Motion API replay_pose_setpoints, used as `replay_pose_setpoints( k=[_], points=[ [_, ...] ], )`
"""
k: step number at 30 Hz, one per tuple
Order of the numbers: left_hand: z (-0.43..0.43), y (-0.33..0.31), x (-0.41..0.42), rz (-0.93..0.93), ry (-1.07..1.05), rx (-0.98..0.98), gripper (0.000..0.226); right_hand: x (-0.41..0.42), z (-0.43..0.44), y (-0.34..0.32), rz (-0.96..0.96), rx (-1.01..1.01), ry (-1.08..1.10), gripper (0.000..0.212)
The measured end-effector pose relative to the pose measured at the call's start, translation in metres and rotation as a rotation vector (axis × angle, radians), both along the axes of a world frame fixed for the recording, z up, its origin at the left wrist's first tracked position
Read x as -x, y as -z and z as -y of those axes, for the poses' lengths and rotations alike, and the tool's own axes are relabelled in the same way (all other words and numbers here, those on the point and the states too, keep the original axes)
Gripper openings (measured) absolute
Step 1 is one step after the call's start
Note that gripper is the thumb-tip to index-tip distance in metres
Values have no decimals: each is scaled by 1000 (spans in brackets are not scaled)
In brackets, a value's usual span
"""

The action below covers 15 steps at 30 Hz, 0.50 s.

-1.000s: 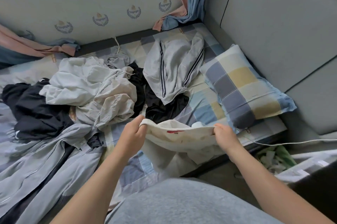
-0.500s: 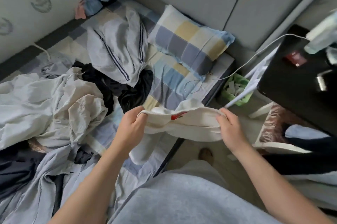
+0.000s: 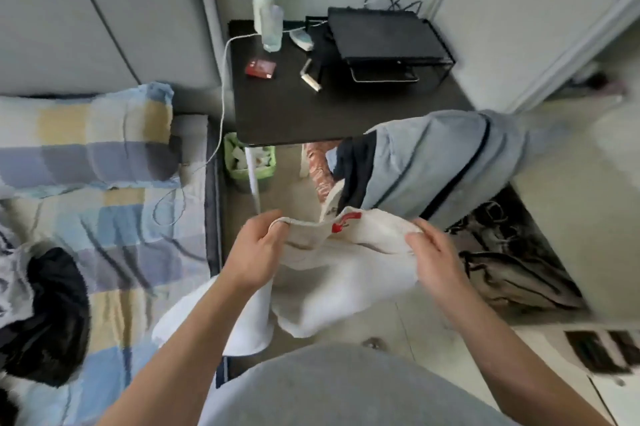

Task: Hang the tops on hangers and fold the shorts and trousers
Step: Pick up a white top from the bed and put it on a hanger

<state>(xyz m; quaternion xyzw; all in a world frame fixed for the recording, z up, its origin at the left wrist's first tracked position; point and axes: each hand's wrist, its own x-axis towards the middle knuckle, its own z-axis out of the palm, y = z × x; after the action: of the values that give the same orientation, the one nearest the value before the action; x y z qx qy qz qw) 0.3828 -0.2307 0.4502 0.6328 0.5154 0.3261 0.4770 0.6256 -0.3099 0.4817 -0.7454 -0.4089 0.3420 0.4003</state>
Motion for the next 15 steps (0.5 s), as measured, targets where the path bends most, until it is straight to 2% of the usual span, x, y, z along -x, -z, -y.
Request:
replay_pose_setpoints(
  k=[3, 5, 9, 15],
  points=[
    [-10, -2, -82, 11, 108, -2, 36, -74, 24, -4, 24, 15, 125, 17],
    [-11, -8, -137, 23, 168, -9, 30, -125, 39, -9, -33, 35, 202, 19],
    [-19, -22, -248, 40, 289, 18, 21, -225, 55, -27, 0, -98, 245, 20],
    [-35, -70, -395, 118, 473, -22, 26, -351, 68, -71, 96, -198, 443, 21]
  ],
)
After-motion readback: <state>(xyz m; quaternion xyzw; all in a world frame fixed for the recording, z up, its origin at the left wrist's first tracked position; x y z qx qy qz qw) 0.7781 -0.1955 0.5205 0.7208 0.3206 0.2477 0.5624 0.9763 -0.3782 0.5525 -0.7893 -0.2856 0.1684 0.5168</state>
